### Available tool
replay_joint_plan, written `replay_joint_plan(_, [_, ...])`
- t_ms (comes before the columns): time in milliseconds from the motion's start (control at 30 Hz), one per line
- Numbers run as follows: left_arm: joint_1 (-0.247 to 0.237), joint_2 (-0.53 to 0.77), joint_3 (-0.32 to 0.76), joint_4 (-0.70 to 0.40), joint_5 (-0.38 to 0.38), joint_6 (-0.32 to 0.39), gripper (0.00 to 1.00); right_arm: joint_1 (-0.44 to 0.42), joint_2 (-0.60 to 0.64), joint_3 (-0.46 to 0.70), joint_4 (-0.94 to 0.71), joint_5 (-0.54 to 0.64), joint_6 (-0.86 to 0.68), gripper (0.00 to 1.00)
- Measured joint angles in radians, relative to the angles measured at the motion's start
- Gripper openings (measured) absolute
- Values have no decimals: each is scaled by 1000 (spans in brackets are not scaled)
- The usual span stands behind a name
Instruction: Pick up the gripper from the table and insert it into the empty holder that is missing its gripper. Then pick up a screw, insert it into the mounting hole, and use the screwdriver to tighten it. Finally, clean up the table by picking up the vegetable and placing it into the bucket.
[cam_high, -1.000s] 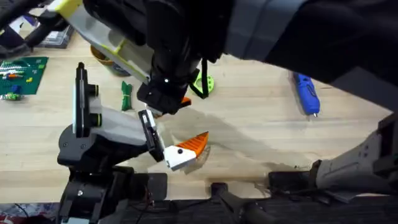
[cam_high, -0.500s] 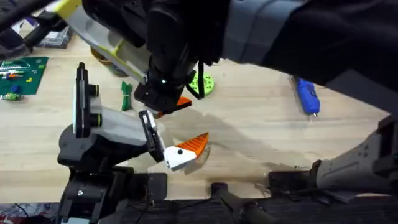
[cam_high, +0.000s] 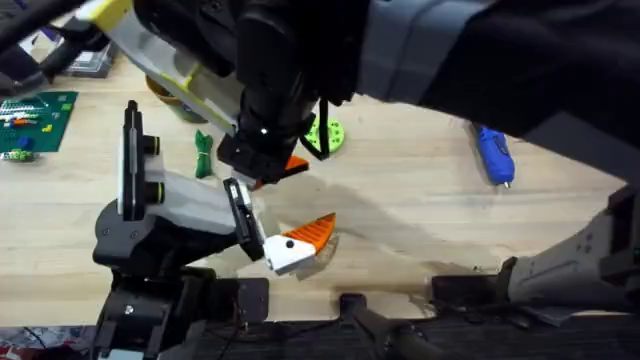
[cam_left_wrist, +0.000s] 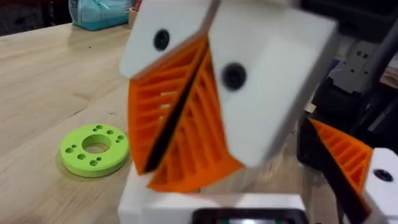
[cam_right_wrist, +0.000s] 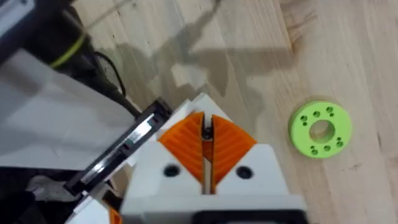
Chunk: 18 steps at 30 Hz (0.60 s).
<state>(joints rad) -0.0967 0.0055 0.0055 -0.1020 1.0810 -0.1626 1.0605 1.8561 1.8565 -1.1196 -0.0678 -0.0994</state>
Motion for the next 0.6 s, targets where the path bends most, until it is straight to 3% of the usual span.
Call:
replay_joint_plan(100, [0, 0, 0, 0, 0, -3, 988, -7, 0, 0, -2, 6, 2, 277])
replay_joint_plan(200, [0, 0, 0, 0, 1, -3, 987, -23, -4, -1, -3, 20, 7, 541])
replay_joint_plan(333, [0, 0, 0, 1, -1, 5, 986, -27, -26, -8, -15, 24, 11, 757])
replay_joint_plan(400, [0, 0, 0, 1, -1, 9, 986, -24, -37, -9, -16, 22, 10, 815])
replay_joint_plan(600, [0, 0, 0, 1, -1, 12, 986, -20, -41, -9, -16, 21, 10, 843])
